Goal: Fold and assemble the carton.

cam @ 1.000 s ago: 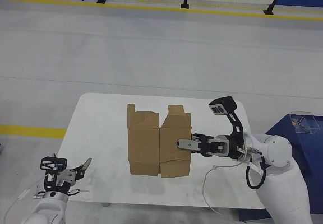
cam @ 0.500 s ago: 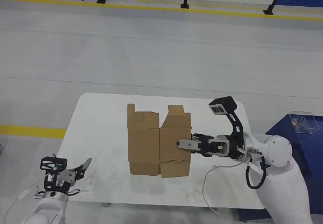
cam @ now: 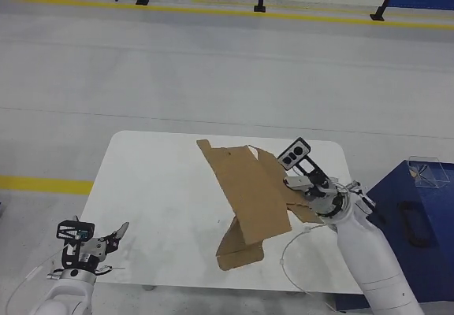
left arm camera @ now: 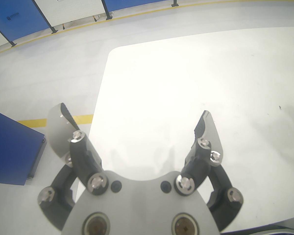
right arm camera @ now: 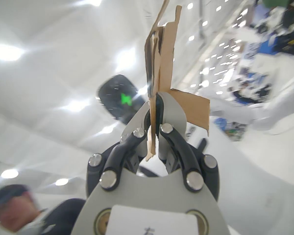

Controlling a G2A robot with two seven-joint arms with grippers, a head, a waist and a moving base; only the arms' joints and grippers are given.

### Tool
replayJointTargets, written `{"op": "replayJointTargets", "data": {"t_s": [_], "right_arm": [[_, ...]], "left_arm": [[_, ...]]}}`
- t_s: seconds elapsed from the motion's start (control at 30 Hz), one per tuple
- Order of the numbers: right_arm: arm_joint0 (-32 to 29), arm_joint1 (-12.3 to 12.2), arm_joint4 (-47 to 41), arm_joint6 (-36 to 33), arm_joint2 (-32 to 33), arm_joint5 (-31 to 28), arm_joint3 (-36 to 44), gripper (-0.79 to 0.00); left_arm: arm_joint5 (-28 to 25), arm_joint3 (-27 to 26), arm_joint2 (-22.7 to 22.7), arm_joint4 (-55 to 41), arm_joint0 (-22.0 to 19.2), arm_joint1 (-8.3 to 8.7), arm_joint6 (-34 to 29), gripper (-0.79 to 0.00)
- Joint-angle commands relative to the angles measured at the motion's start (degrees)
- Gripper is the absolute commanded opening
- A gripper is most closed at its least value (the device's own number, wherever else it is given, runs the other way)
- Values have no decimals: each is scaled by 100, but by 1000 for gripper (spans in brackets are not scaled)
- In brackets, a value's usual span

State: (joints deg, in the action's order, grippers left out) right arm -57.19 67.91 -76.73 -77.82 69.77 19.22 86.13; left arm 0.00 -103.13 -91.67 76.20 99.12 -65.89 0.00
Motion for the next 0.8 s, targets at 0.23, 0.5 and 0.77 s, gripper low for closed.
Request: {"op": "replayJointTargets", "data": {"t_s": [0.23,0.5,0.77], "right_arm": [[208,216,-3698,1707,-1859,2434,-609,-785],[165,147,-7168,3422,-2879,3878,-711,-785],[399,-213,-8675,4464,-3099,3878,-355,-785]], "left_arm": [[0,0,0,0,0,0,0,0],[0,0,0,0,0,0,0,0],[0,0,0,0,0,0,0,0]]}}
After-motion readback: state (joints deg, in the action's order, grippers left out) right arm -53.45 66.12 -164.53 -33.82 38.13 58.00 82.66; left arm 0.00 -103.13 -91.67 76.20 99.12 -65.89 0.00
